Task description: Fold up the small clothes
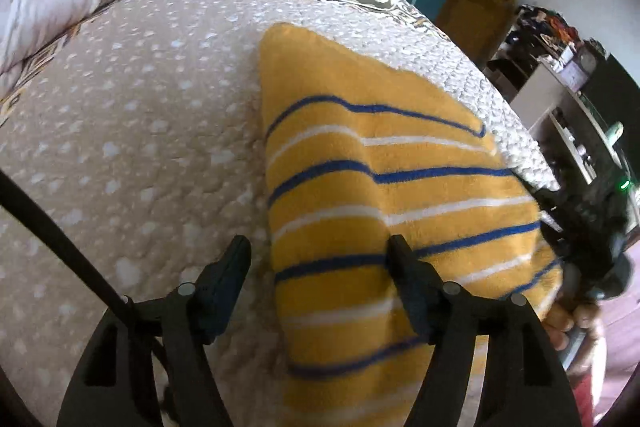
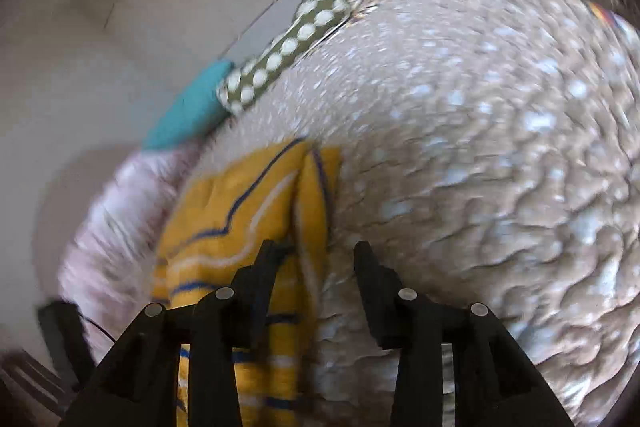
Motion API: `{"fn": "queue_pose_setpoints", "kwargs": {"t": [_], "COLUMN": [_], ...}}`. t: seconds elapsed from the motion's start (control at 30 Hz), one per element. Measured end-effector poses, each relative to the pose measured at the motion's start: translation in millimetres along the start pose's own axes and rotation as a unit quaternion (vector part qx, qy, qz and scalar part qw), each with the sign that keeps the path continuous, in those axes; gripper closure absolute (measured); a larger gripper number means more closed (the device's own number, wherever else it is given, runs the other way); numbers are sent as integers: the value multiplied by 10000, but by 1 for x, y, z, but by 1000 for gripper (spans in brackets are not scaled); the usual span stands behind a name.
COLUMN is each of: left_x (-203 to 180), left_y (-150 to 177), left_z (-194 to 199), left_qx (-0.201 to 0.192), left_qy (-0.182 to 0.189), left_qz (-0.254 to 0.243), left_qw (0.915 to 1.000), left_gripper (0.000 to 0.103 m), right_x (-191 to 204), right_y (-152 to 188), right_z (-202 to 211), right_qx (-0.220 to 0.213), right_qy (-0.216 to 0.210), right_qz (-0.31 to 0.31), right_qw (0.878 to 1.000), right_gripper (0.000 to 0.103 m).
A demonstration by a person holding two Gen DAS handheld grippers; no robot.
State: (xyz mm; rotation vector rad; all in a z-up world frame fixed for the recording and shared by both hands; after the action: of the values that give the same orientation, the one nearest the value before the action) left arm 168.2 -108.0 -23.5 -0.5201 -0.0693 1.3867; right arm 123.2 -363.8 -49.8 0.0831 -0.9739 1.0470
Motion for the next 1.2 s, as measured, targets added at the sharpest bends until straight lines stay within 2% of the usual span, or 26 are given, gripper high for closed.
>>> {"fn": "queue_pose_setpoints", "kwargs": {"t": [0.07,0.1,0.13,0.2,0.23,0.27,0.37,0.43,0.57,0.67,0.7,0.77,0.83,0.93,1.0,1.03,1.1,1.13,1.2], "left_x": [0,3,10,25,34,47,60,56,23,1,-9,-20,-35,-44,-37,-32,-22,-19,-26], "left_y": [2,3,0,-9,-12,-16,-15,-9,0,-1,-6,-16,-33,-55,-64,-66,-70,-72,-73], "left_z": [27,37,46,49,48,38,13,5,-7,15,30,41,33,-1,-38,-51,-54,-49,-34], "left_qx": [-339,-472,-598,-668,-619,-430,23,123,292,-205,-506,-740,-620,-289,131,317,362,382,234], "left_qy": [31,-24,-61,39,133,434,1098,1163,818,430,304,118,-168,-598,-1216,-1297,-984,-846,-680], "left_qz": [-96,-92,-4,303,498,811,1270,1241,781,428,241,30,-236,-441,-520,-525,-108,40,57], "left_qw": [9994,9988,9982,9973,9967,9948,9858,9854,9932,9979,9980,9972,9977,9968,9911,9897,9944,9957,9974], "left_gripper": [34,30,20,9,9,9,9,9,9,9,9,9,9,9,9,9,9,14,17], "right_x": [-3,-2,0,7,10,12,16,17,23,23,22,20,19,20,19,18,16,15,13], "right_y": [-3,-3,-3,-4,-4,-5,-5,-4,-5,-4,-5,-5,-4,-3,-3,-4,-5,-6,-8], "right_z": [3,3,3,3,3,2,-1,-2,-8,-8,-7,-6,-5,-3,-2,-2,0,2,13], "right_qx": [4,23,52,96,117,139,206,240,254,204,181,152,129,65,41,35,-9,-46,-311], "right_qy": [-266,-310,-364,-486,-547,-605,-575,-520,-360,-344,-376,-403,-366,-285,-293,-309,-319,-310,-193], "right_qz": [-104,-97,-74,4,28,38,50,63,183,177,135,87,94,128,109,90,57,45,-22], "right_qw": [9996,9995,9993,9988,9984,9981,9981,9983,9989,9990,9990,9990,9992,9995,9995,9995,9995,9995,9993], "right_gripper": [68,63,60,44,40,35,33,32,32,32,32,32,32,32,32,32,32,32,32]}}
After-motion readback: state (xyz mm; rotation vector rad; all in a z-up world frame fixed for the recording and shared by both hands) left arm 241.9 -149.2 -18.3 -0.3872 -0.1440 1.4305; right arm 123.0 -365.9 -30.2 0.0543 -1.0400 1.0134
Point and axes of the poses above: each gripper's, at about its wrist camera, not at the fingertips, and z roughly against the way its jaws point, x to its left, y to its underside, the point moved 4 cm from there along -z, roughly the way its jaws point, and after that the axes turned 12 degrees about x, right-handed, at the moved point
